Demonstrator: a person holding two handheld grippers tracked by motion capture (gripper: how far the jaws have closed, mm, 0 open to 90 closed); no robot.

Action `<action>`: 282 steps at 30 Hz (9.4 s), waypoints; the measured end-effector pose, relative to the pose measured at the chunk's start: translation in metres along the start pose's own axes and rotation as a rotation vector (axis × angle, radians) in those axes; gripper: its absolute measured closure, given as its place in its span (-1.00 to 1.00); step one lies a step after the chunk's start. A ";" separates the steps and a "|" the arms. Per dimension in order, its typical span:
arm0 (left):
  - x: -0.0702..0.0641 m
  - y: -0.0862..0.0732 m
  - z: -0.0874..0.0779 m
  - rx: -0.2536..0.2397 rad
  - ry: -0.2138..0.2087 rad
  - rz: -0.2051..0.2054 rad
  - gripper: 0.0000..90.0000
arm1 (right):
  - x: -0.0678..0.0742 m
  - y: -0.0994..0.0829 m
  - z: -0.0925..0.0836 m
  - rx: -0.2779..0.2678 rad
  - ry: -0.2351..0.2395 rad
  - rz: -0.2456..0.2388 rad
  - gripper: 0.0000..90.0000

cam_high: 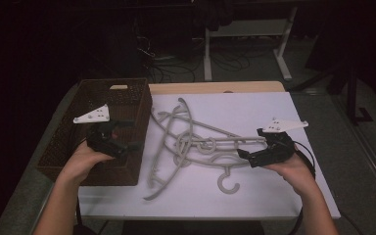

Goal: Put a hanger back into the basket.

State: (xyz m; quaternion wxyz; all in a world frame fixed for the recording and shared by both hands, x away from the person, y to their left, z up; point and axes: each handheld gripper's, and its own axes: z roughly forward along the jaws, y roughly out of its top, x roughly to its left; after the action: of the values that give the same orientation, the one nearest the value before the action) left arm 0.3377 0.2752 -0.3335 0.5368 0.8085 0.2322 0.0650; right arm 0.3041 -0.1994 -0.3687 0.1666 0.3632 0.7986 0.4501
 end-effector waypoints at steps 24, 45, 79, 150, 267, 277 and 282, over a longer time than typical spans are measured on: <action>-0.016 0.023 0.056 0.030 0.017 -0.045 -1.00 | -0.004 -0.003 0.009 0.026 -0.003 0.009 -1.00; -0.019 0.024 0.157 0.176 0.124 -0.050 -1.00 | -0.003 -0.002 0.009 0.021 0.009 0.005 -1.00; 0.066 -0.001 0.247 0.411 0.276 -0.295 0.25 | -0.004 -0.002 0.007 0.017 0.009 0.005 -1.00; -0.053 0.023 0.306 0.463 -0.067 -0.062 0.66 | -0.010 0.000 -0.017 -0.056 -0.024 0.021 -1.00; -0.069 -0.021 0.170 0.484 -0.036 0.175 0.83 | -0.003 -0.073 0.009 0.010 0.024 0.054 -1.00; -0.069 0.032 0.157 0.423 -0.028 0.157 0.83 | -0.004 -0.074 0.009 0.010 0.024 0.057 -1.00; -0.063 0.064 0.139 0.390 -0.022 0.158 0.83 | -0.003 -0.074 0.010 0.011 0.027 0.055 -1.00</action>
State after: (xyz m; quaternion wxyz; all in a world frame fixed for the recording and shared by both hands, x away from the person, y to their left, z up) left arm 0.3513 0.1106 -0.3245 0.3661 0.9134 0.1705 0.0516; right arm 0.2803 -0.2205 -0.4362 0.1413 0.3797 0.7930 0.4549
